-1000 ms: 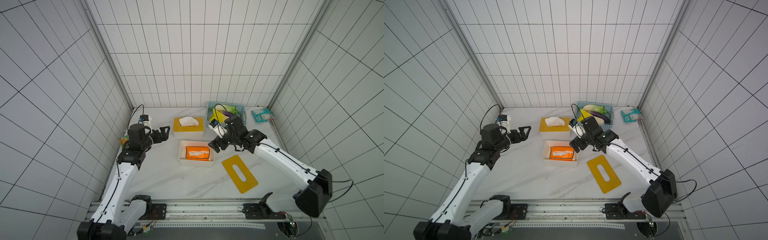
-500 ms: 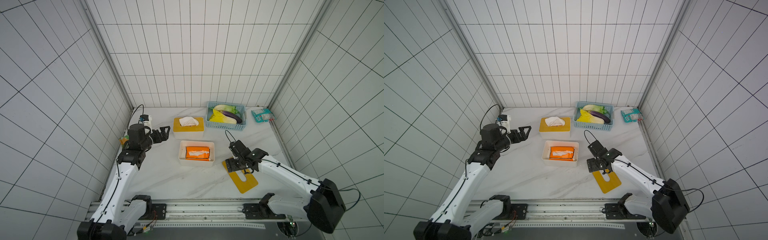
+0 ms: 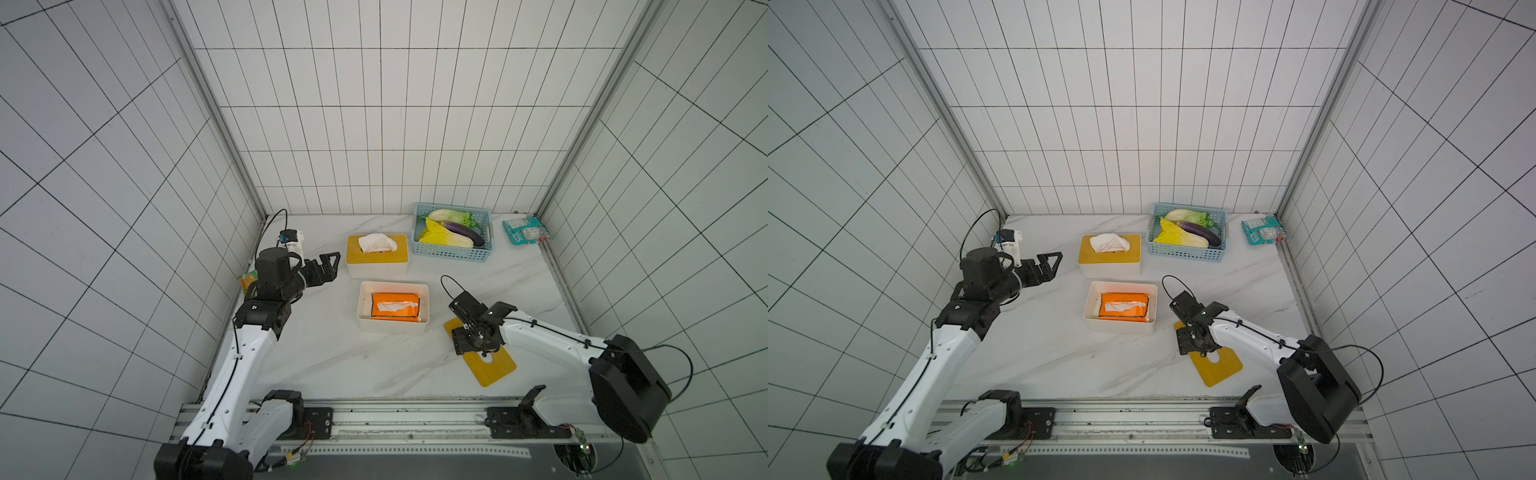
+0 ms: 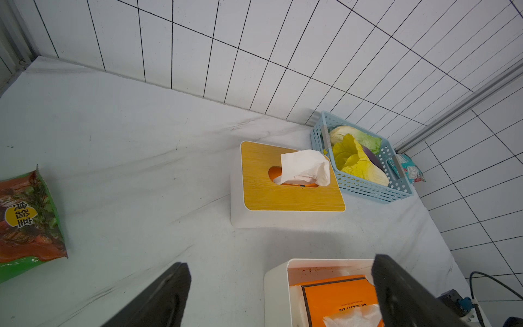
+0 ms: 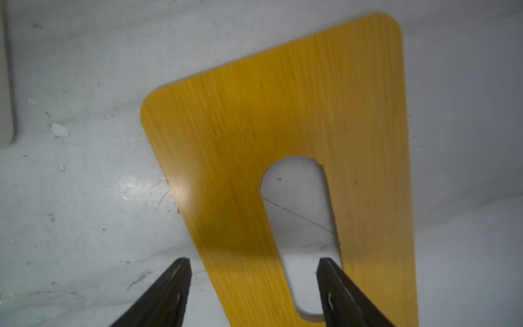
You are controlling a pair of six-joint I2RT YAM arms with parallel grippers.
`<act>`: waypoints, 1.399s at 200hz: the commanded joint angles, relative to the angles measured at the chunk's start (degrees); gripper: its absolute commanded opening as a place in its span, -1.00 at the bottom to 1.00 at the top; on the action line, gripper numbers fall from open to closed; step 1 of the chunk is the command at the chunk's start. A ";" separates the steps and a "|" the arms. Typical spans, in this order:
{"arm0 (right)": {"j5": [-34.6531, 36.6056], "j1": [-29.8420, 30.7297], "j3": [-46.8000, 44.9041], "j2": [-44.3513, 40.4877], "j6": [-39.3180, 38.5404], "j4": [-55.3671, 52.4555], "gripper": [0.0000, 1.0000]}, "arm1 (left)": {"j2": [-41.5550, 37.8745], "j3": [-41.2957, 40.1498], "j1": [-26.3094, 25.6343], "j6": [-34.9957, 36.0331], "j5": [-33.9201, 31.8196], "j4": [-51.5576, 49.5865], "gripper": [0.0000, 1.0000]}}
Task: Put the tissue paper into the tissue box
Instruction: Move the box lid to the center of the board.
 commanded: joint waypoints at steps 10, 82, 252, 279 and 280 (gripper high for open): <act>-0.46 1.16 0.17 2.68 0.24 0.96 0.39 | -0.26 0.10 0.35 0.03 0.35 1.10 0.97; -0.78 1.79 1.10 8.41 1.44 0.85 0.19 | -0.26 0.07 0.35 0.09 0.38 1.10 0.96; -9.92 -19.50 24.60 32.91 1.88 4.39 -0.29 | -0.95 -0.08 0.39 0.13 0.50 1.10 0.96; -8.71 -21.10 27.77 34.53 1.47 3.81 -0.28 | -1.12 -0.12 0.39 0.09 0.47 1.10 0.96; -8.64 -21.13 27.82 34.49 1.46 3.79 -0.28 | -1.13 -0.07 0.37 0.09 0.44 1.10 0.96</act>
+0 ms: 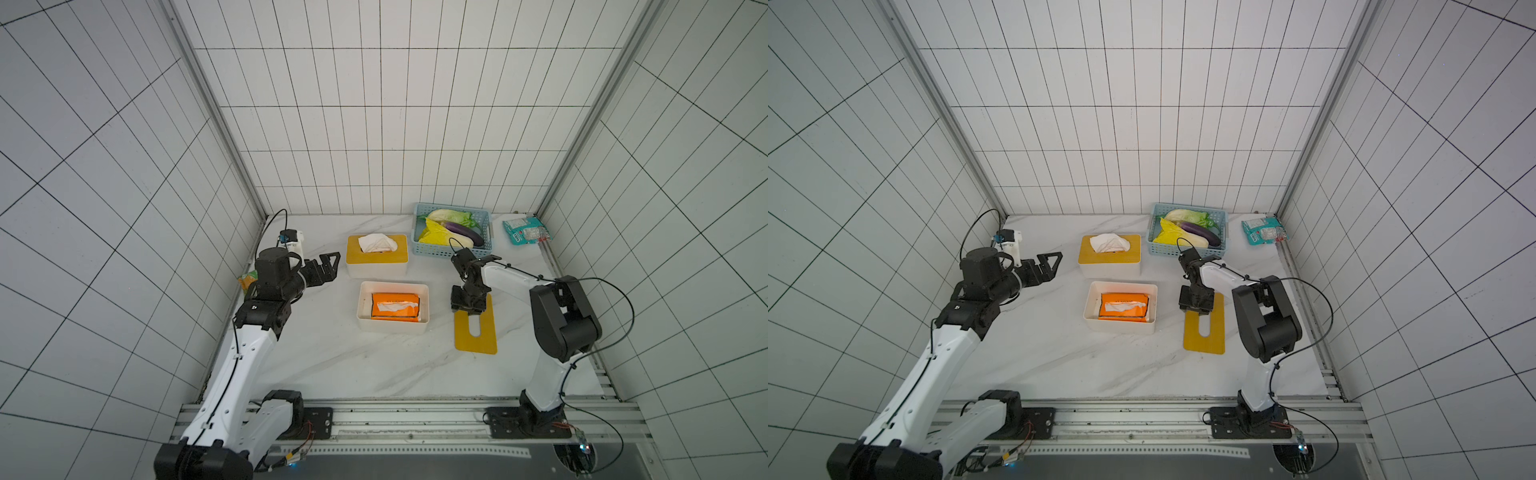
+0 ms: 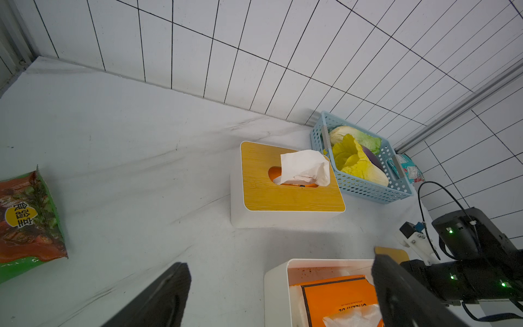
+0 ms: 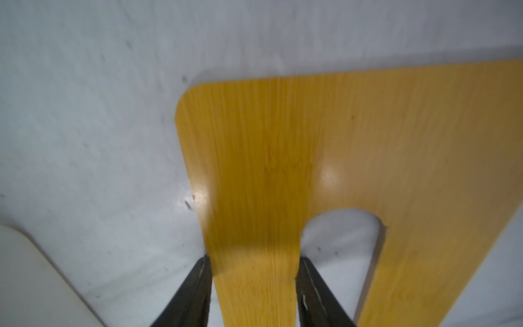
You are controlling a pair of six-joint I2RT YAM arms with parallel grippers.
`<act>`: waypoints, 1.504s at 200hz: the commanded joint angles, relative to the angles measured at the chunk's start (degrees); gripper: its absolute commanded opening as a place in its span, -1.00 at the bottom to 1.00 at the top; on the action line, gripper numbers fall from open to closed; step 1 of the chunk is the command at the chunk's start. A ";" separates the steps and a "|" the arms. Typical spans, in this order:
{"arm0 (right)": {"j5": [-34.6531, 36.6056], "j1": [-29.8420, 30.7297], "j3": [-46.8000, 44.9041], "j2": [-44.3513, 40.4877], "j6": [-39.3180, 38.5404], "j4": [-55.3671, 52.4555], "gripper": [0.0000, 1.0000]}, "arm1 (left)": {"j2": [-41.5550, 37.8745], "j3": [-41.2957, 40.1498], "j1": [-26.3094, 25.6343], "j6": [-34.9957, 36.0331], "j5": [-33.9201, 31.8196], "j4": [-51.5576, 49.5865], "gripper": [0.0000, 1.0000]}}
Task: Put the tissue paper into the tissue box
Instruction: Move the box lid to the center of the board, then pick up the box lid from the center of the board.
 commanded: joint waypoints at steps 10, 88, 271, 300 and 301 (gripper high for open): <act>1.93 -1.82 -0.90 5.21 -1.87 7.72 -0.25 | -0.96 -0.09 0.33 0.09 0.56 1.10 0.96; 2.93 -1.48 -8.10 -2.20 -2.20 9.25 0.06 | -0.97 -0.03 0.33 -0.04 0.80 1.19 0.97; 7.02 3.78 -12.14 -2.28 -1.95 3.67 0.09 | -0.53 -0.10 0.33 -0.23 1.27 1.28 0.96; 6.39 3.72 -12.32 -1.72 -1.94 3.67 -0.01 | -0.48 -0.12 0.36 -0.22 1.28 1.28 0.96; 6.33 3.70 -12.32 -1.67 -1.98 3.67 -0.02 | -0.46 -0.12 0.34 -0.24 1.28 1.28 0.96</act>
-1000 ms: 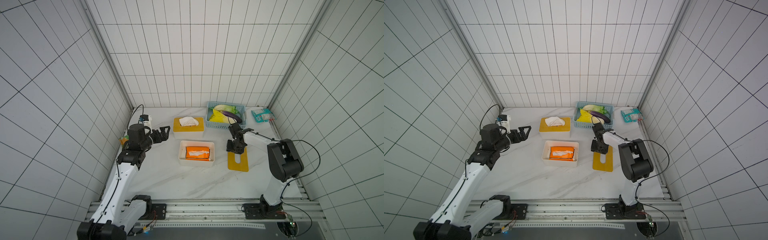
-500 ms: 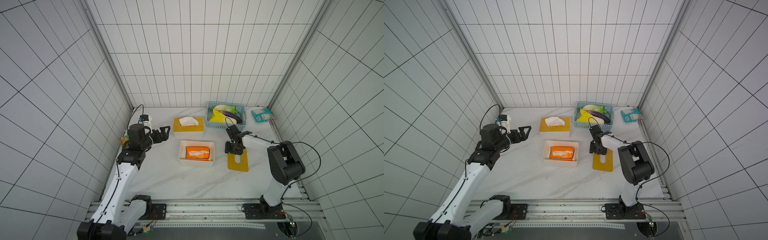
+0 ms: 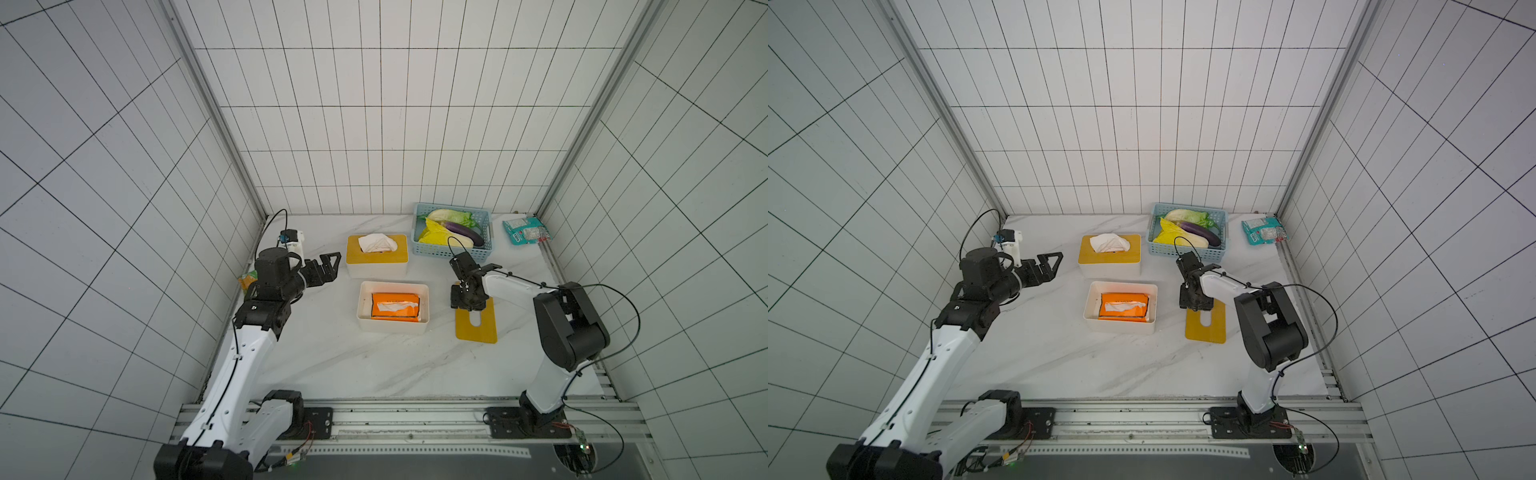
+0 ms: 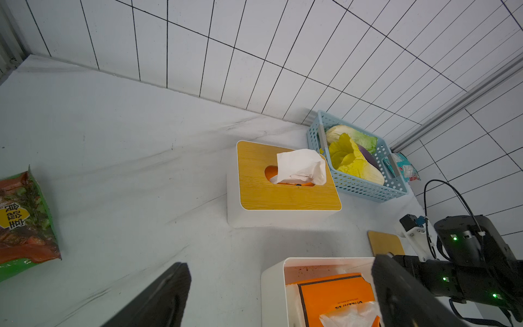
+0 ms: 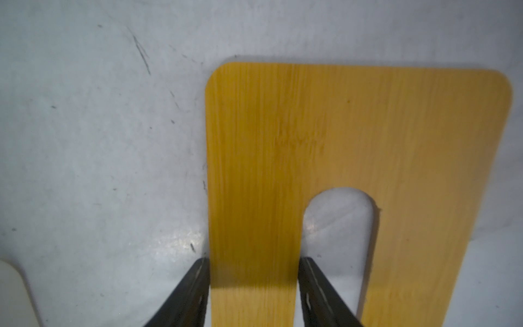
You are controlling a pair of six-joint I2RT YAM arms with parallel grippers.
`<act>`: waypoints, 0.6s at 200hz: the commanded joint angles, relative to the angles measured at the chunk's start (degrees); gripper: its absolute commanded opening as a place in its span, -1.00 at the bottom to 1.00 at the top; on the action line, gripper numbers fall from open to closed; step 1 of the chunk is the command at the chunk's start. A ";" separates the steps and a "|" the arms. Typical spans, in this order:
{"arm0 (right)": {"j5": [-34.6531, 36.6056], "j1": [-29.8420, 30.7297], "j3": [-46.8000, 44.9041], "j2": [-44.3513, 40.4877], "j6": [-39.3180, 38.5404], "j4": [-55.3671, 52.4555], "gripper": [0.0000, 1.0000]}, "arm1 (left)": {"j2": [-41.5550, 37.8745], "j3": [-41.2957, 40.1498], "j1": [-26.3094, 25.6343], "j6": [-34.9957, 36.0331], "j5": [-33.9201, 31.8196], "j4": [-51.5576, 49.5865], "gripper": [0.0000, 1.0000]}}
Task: Put the tissue paper into the tissue box
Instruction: Pick up the box lid from the center of the board.
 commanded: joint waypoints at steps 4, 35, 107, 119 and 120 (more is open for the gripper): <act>-2.13 0.22 -3.82 3.67 0.64 -6.65 -0.03 | -0.35 -0.11 0.33 -0.08 0.41 1.26 0.96; -3.88 0.21 -3.47 4.02 0.32 -6.34 -0.20 | -0.37 -0.11 0.34 -0.05 0.43 1.26 0.96; -4.63 0.07 -1.71 -0.87 -0.20 -6.26 -0.43 | -0.48 -0.12 0.36 0.03 0.26 1.26 0.96; -4.47 0.06 -1.45 -2.12 -0.21 -6.42 -0.45 | -0.60 -0.11 0.33 0.03 0.16 1.26 0.96; -4.46 0.05 -1.45 -2.21 -0.21 -6.44 -0.46 | -0.61 -0.12 0.37 0.06 0.17 1.26 0.97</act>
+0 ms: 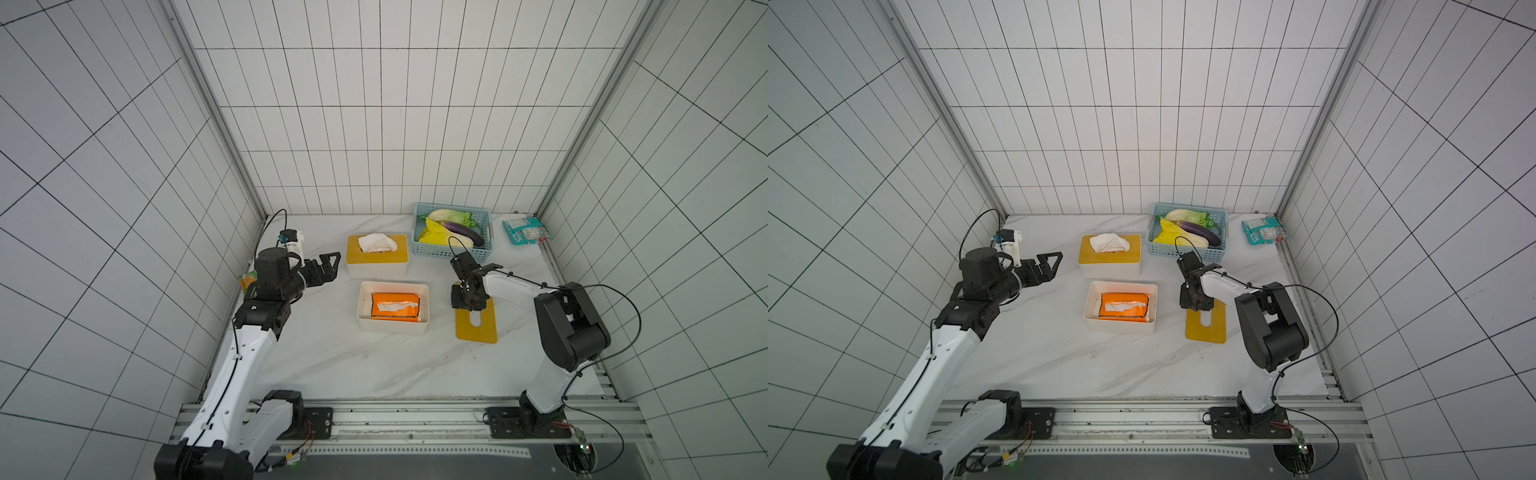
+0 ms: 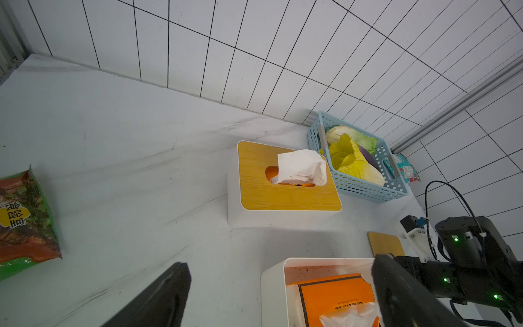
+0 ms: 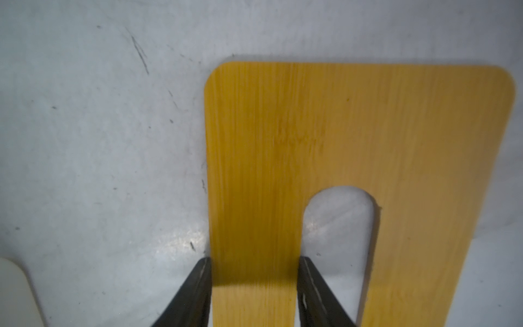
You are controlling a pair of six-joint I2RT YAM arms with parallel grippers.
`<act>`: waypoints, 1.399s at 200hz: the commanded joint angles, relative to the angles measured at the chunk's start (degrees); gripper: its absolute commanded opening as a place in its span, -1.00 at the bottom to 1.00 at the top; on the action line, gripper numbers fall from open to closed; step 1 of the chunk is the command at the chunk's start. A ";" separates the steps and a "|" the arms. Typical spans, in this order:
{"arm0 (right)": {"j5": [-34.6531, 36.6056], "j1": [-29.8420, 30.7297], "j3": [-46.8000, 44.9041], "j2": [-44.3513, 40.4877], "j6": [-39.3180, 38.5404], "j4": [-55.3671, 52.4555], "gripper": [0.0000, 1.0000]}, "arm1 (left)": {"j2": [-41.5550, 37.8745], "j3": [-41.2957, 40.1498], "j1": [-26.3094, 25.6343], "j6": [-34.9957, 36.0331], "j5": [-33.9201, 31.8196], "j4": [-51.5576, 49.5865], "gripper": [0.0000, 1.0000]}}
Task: Put the tissue paper into the tissue box
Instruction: Pick up the box lid from the center of the board.
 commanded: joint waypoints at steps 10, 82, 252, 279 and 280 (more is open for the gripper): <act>-3.25 0.14 -1.30 -2.52 -0.38 -6.23 -0.48 | -0.53 -0.12 0.18 0.19 0.15 1.26 0.97; -2.09 0.29 -0.07 -10.30 -2.20 -6.51 -0.57 | -0.22 -0.10 0.17 0.15 0.43 1.26 0.96; -5.73 17.80 7.19 -21.42 -14.02 -3.07 -0.58 | 24.22 9.26 -8.08 -13.95 36.71 6.98 0.96; -5.84 20.00 6.68 -21.25 -15.12 -2.23 -0.58 | 29.86 12.36 -9.08 -15.52 41.52 4.19 0.90; -5.84 20.07 6.65 -21.21 -15.17 -2.22 -0.57 | 30.00 12.45 -9.16 -15.46 41.59 4.04 0.89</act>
